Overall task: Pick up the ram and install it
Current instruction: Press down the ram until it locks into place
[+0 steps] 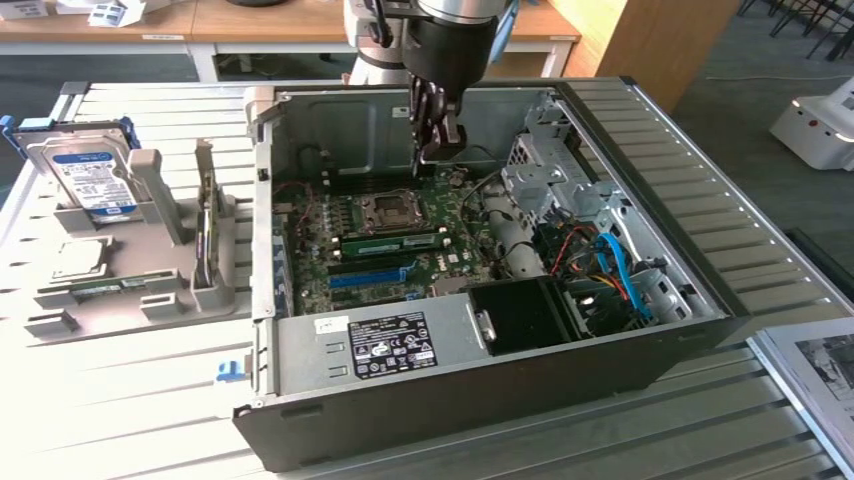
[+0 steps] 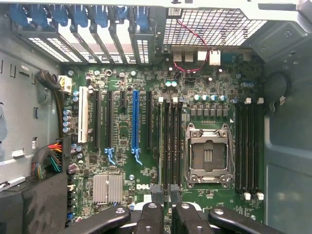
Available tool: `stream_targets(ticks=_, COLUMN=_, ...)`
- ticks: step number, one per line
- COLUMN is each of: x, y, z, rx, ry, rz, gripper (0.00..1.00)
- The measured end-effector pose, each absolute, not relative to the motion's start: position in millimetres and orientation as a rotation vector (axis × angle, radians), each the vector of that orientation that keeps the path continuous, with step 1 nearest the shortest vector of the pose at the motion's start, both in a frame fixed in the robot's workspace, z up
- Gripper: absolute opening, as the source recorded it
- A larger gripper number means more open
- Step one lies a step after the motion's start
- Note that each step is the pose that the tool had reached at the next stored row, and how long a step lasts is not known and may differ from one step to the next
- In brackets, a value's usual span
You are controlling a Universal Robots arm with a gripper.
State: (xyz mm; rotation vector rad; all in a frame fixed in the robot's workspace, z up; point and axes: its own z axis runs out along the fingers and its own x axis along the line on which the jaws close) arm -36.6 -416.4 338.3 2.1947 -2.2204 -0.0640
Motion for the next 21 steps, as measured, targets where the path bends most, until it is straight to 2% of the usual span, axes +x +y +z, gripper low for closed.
stream_targets(ticks=4, x=-36.6, y=-416.4, z=338.3, rx=2.195, ry=-2.22, rz=-0.064, gripper=0.19)
stream_targets(ticks=5, x=-36.6, y=-416.4, z=338.3, rx=2.195, ry=-2.22, rz=-0.064, gripper=0.17)
stream_targets(ticks=6, x=-36.6, y=-416.4, z=338.3, rx=2.195, ry=-2.22, rz=-0.064, gripper=0.11)
stream_targets(ticks=21, x=-33.1, y=-416.4, z=338.3, rx=2.195, ry=-2.22, rz=-0.064, gripper=0.1)
